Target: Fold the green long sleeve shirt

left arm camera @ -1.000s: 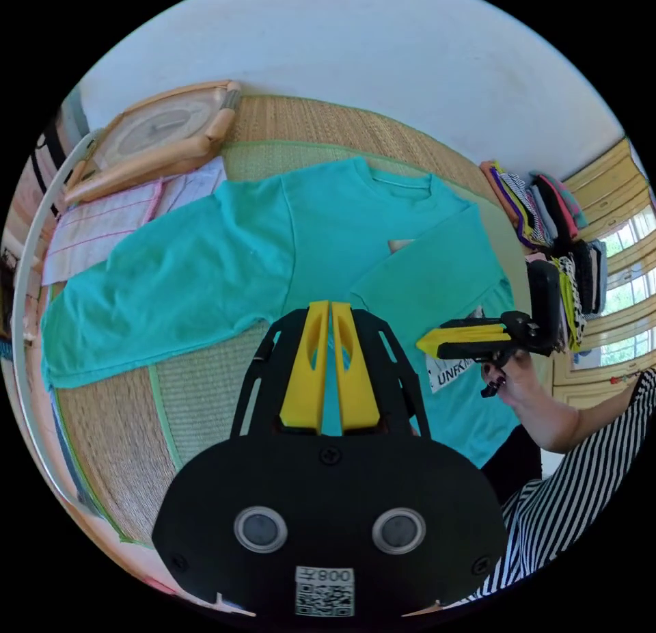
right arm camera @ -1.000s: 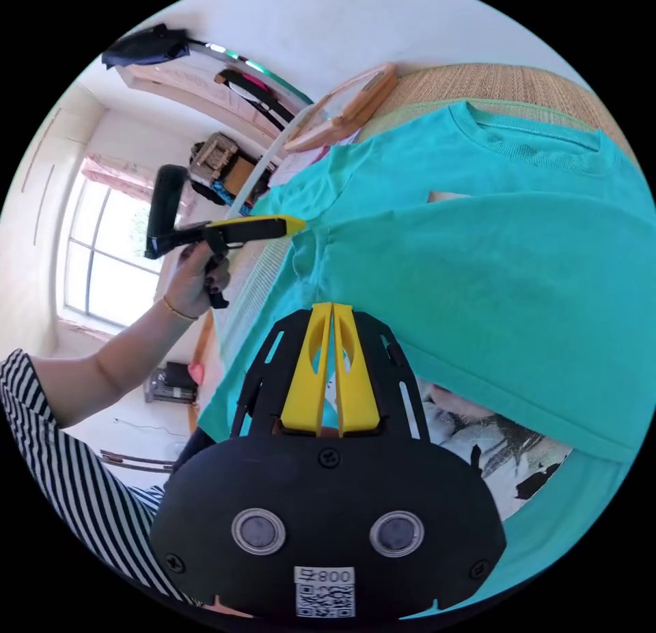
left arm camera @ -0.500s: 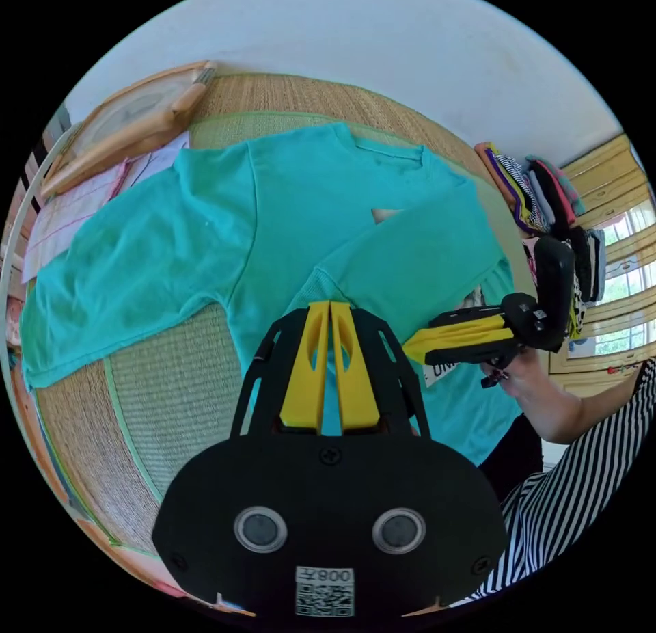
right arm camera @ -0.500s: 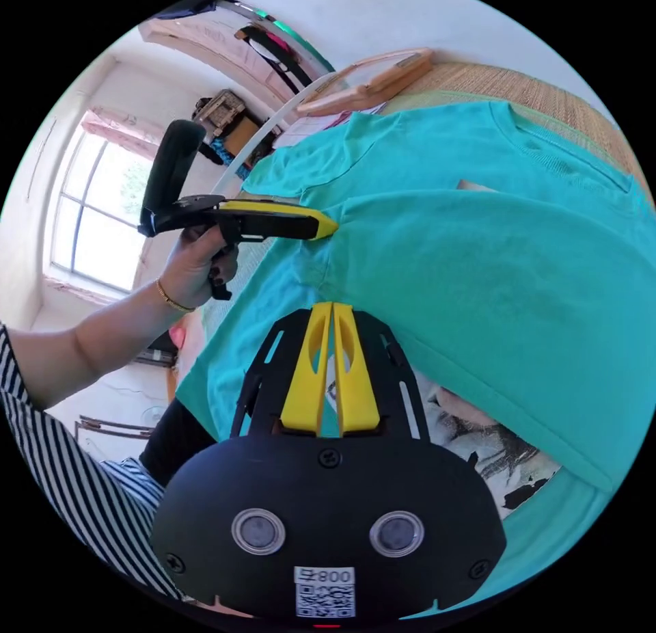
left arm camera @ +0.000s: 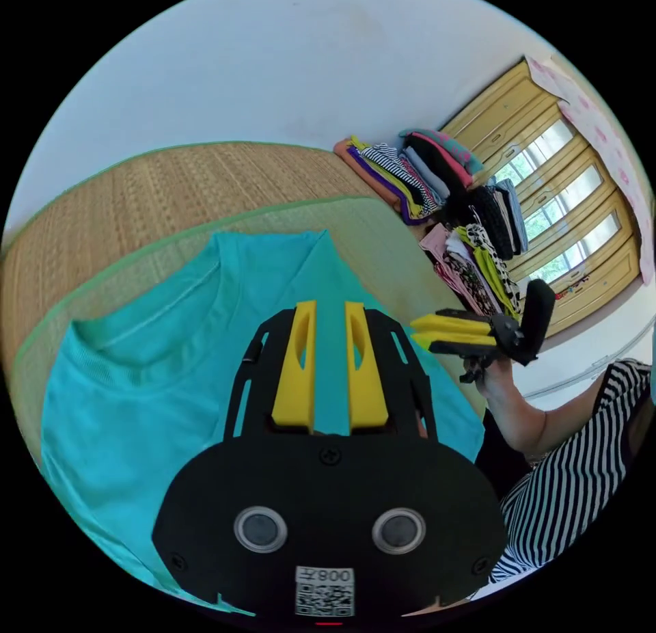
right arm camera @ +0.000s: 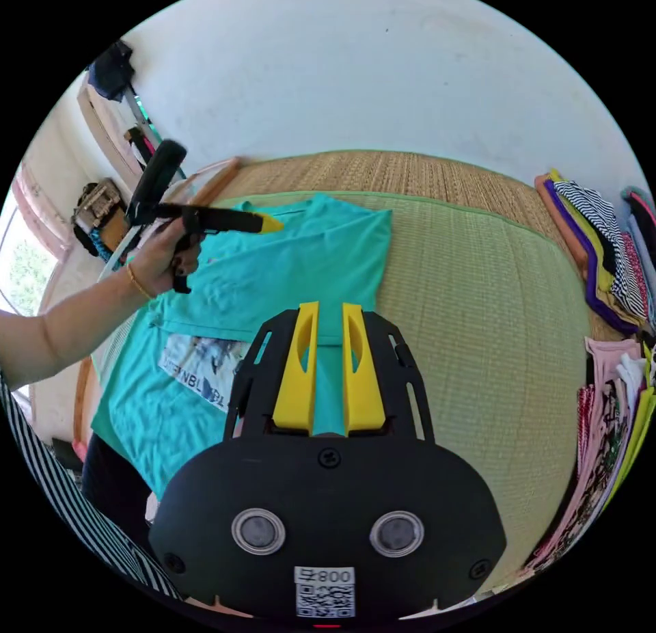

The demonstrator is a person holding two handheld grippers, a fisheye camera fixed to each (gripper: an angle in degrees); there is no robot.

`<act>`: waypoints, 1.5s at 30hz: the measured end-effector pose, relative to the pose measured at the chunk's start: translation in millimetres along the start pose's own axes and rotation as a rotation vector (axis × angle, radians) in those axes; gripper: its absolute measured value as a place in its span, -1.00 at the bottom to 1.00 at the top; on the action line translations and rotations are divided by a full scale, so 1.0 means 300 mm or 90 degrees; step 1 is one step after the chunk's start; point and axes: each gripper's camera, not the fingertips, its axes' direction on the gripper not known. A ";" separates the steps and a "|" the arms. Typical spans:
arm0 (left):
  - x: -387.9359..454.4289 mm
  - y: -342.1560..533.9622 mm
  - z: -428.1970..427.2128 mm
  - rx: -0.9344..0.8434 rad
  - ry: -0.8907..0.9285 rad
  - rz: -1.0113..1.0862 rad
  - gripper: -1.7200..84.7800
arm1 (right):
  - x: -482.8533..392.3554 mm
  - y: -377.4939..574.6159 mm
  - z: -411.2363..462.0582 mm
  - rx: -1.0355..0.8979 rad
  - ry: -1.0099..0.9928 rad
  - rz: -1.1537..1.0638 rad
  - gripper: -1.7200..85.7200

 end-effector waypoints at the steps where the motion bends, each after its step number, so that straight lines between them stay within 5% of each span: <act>1: 0.017 -0.091 0.025 -0.007 -0.001 0.007 -0.79 | 0.005 0.014 0.016 -0.007 0.006 -0.005 -0.81; 10: 0.176 -0.532 0.165 -0.113 -0.070 0.043 -0.87 | 0.082 0.200 0.259 -0.055 0.078 -0.001 -0.86; 20: 0.387 -0.825 0.031 -0.042 -0.070 0.068 -0.95 | 0.299 0.425 0.352 -0.015 0.041 0.044 -0.94; 29: 0.460 -0.995 0.045 -0.047 -0.042 0.032 -0.95 | 0.369 0.576 0.532 -0.014 0.016 0.013 -0.80; 45: 0.601 -1.212 0.128 -0.070 -0.078 0.032 -0.94 | 0.651 0.786 0.789 -0.029 -0.041 0.096 -0.94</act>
